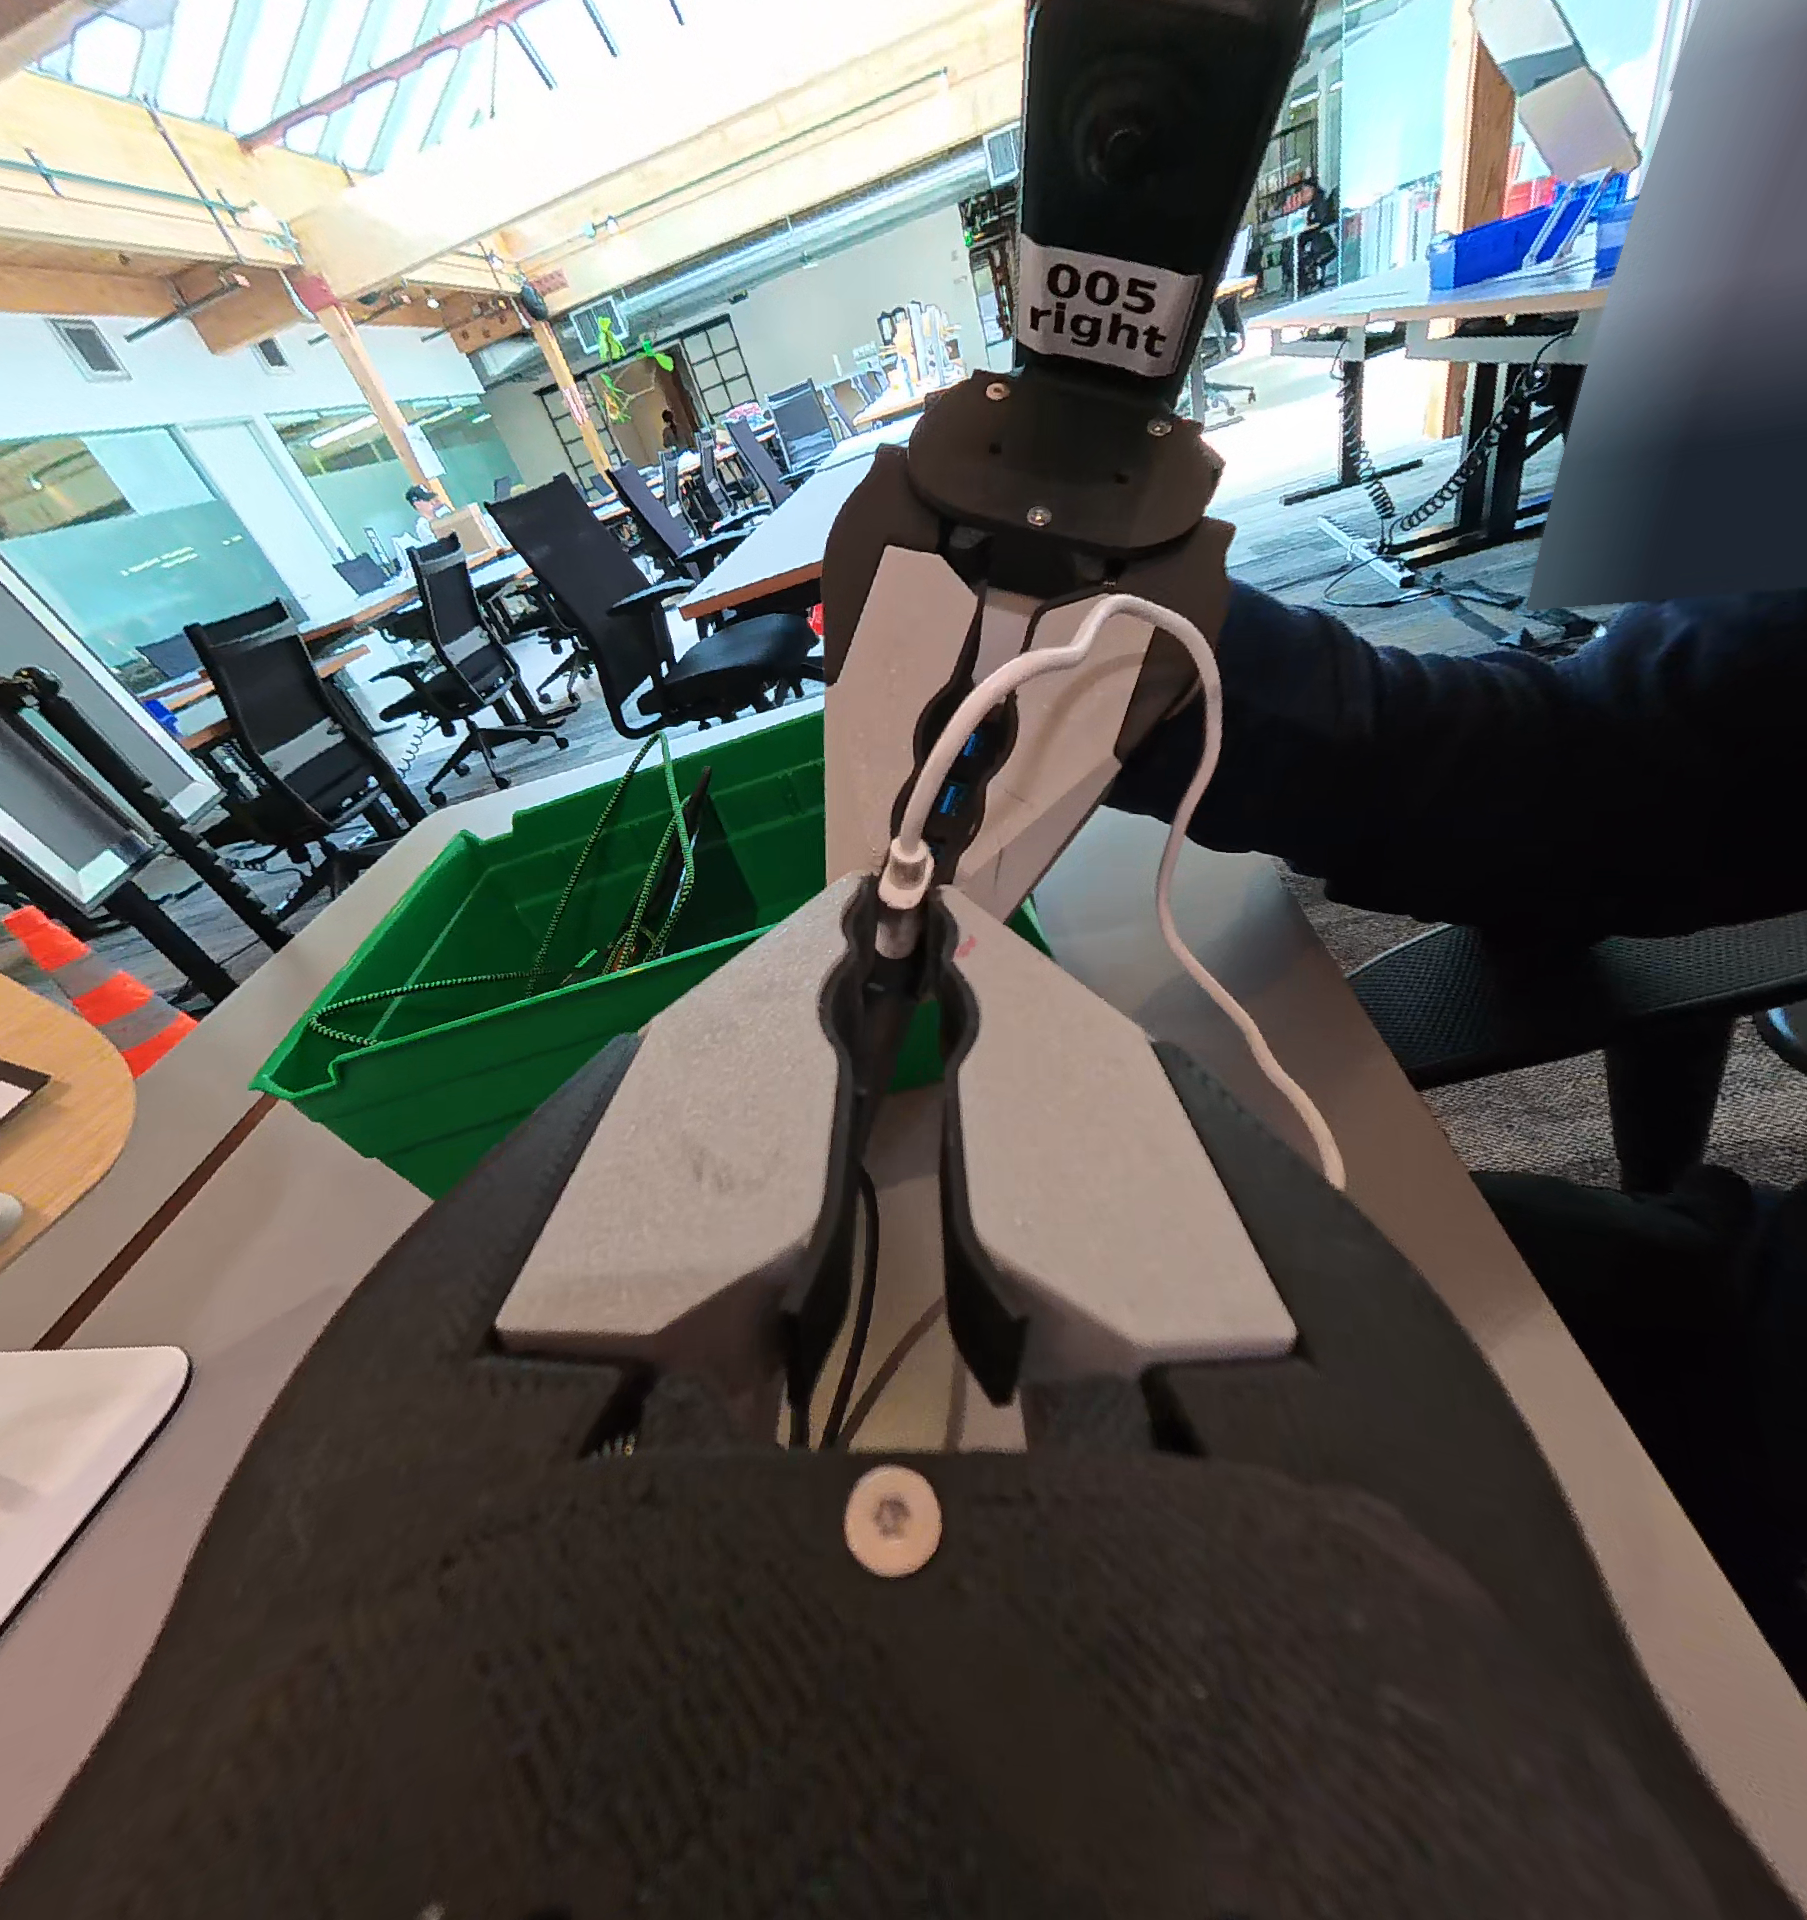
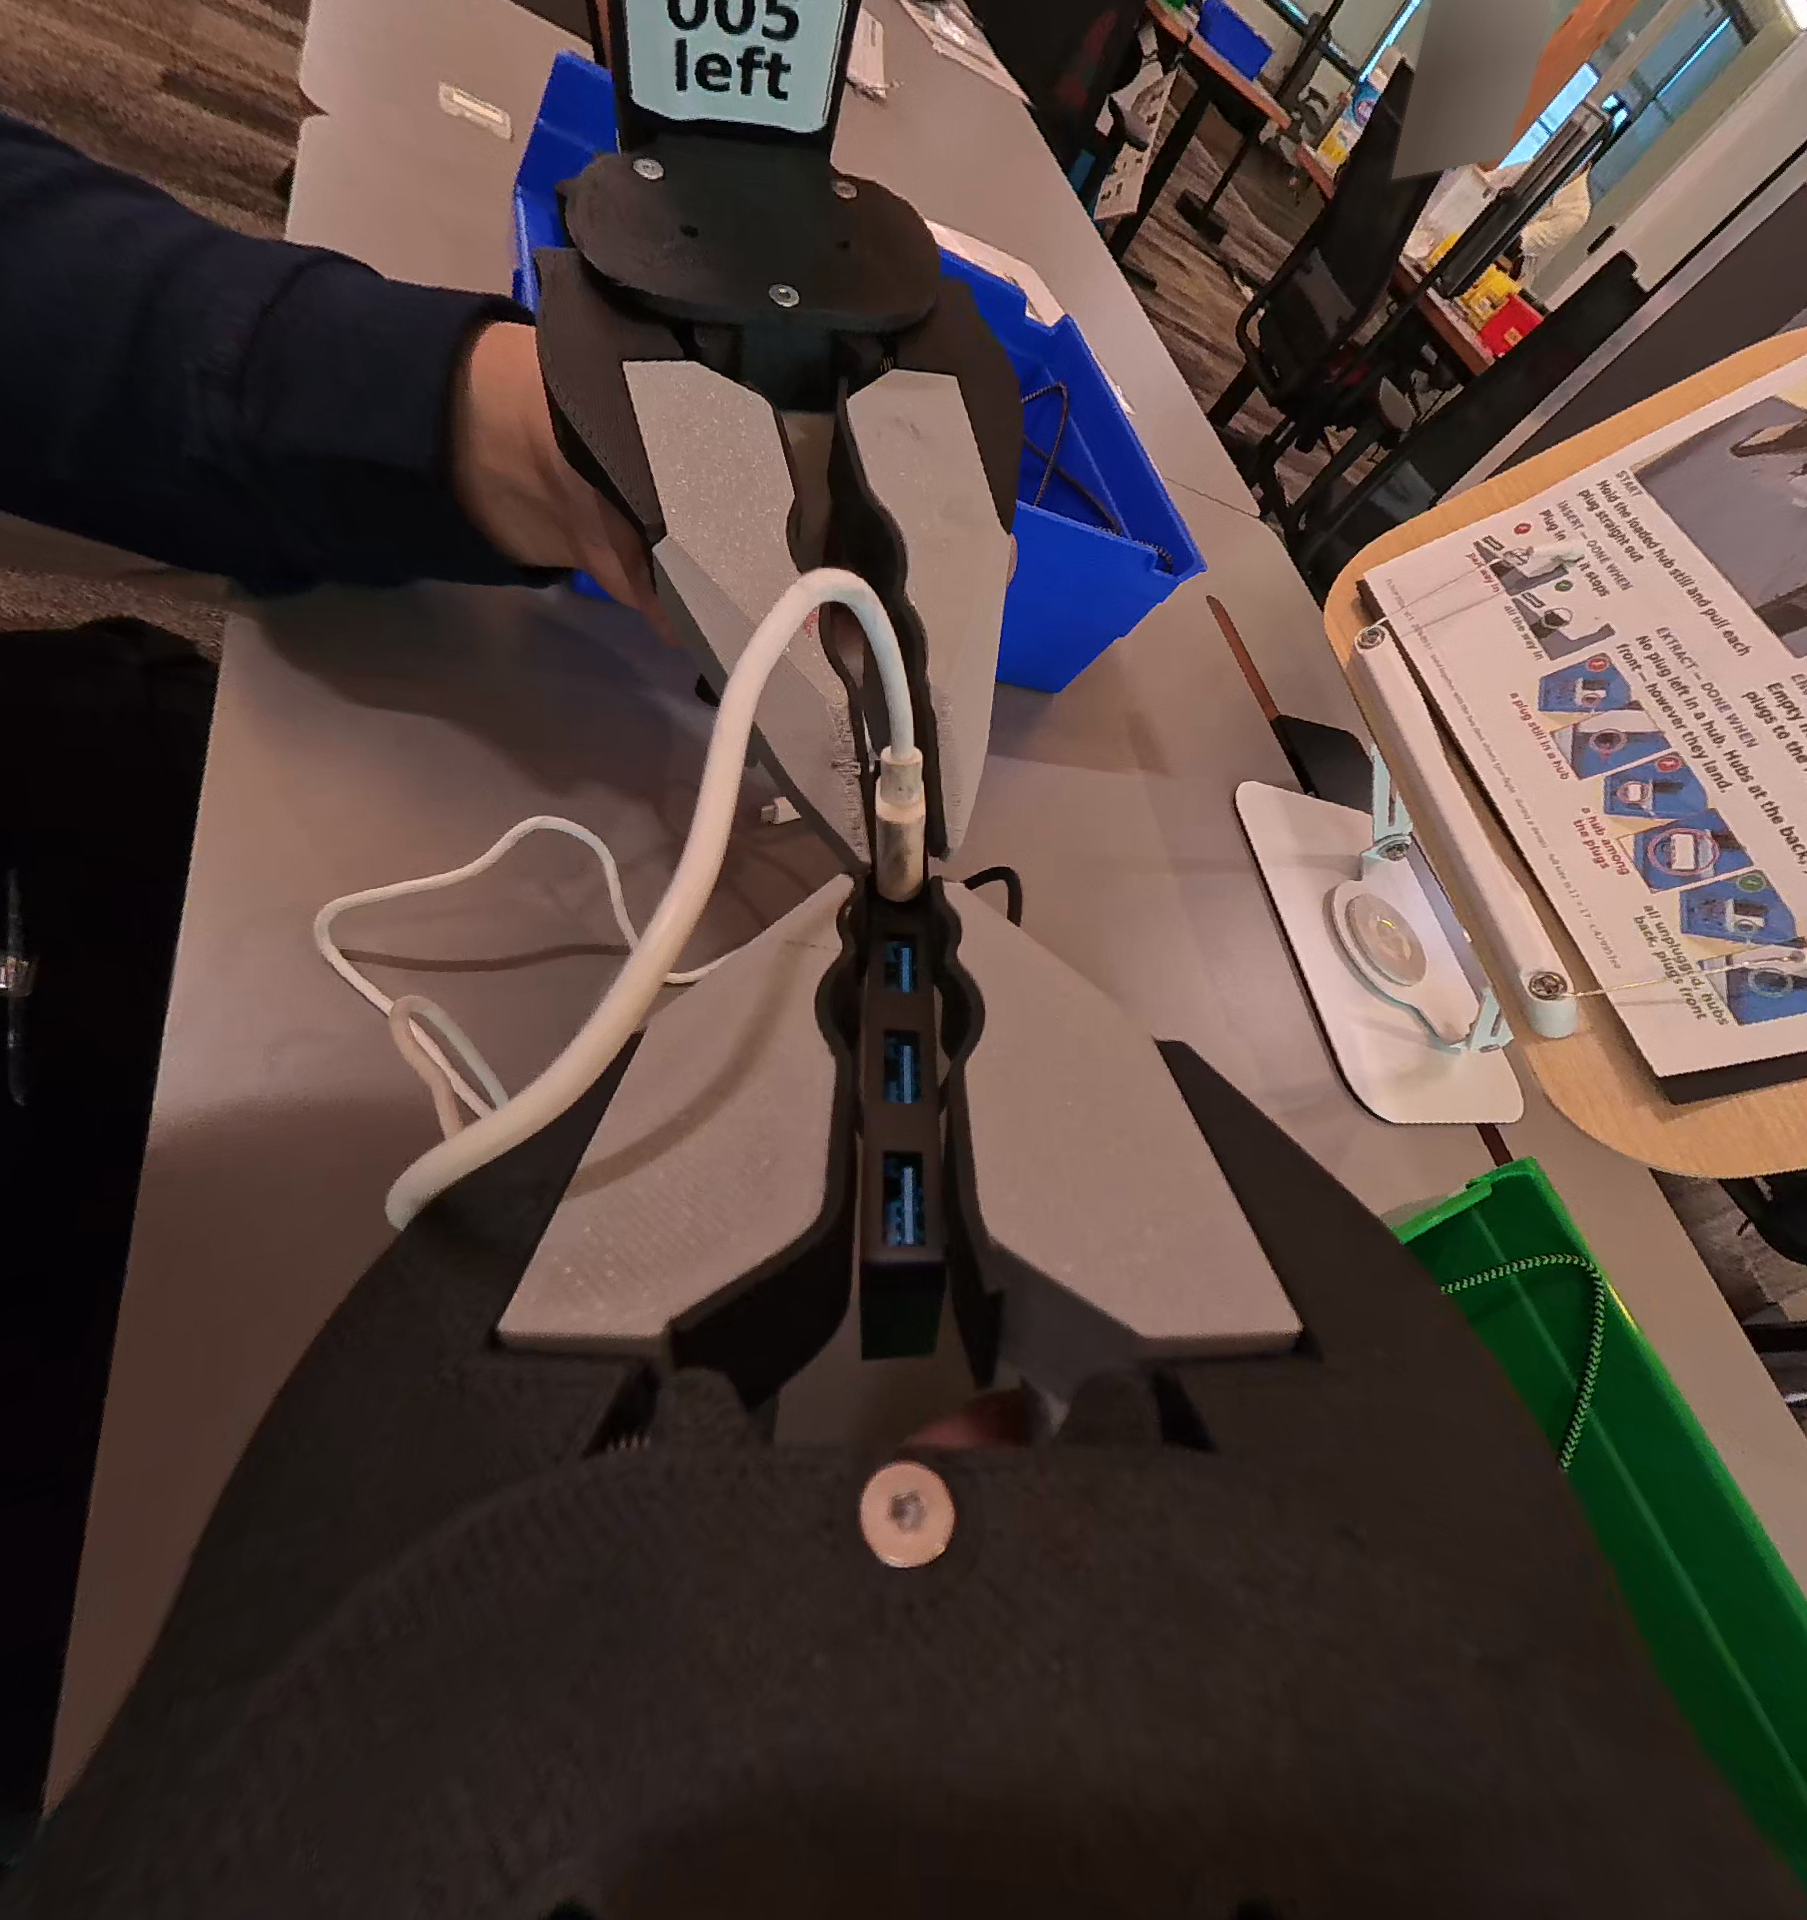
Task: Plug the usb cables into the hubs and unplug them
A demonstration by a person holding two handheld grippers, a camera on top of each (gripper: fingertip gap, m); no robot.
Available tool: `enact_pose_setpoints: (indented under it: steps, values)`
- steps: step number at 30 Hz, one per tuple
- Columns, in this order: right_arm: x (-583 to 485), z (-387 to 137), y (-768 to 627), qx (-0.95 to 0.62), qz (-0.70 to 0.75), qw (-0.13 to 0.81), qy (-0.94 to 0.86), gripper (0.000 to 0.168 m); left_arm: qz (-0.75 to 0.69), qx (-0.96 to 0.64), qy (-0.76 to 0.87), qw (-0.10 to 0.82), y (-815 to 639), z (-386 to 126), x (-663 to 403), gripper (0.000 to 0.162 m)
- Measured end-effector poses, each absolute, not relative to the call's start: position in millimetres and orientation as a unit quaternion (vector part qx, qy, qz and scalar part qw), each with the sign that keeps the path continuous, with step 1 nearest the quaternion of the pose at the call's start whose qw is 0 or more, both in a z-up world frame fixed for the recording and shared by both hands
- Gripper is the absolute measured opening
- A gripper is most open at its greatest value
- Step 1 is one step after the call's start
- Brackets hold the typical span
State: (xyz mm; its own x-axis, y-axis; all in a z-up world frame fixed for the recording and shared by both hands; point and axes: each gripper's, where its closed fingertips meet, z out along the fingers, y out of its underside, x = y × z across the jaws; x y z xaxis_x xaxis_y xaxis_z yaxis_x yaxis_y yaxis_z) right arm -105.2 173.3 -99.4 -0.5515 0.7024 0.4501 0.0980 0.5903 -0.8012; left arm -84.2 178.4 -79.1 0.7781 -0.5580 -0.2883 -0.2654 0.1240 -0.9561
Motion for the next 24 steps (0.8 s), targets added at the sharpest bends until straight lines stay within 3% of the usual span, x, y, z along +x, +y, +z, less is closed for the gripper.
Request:
enact_pose_setpoints:
  steps: [24]
  values:
    - [-104.0, -95.2, 170.9, -0.234, 0.373, 0.42, -0.793, 0.008, -0.111, -0.643, 0.318, 0.688, 175.7, -75.2, -82.5, 0.006]
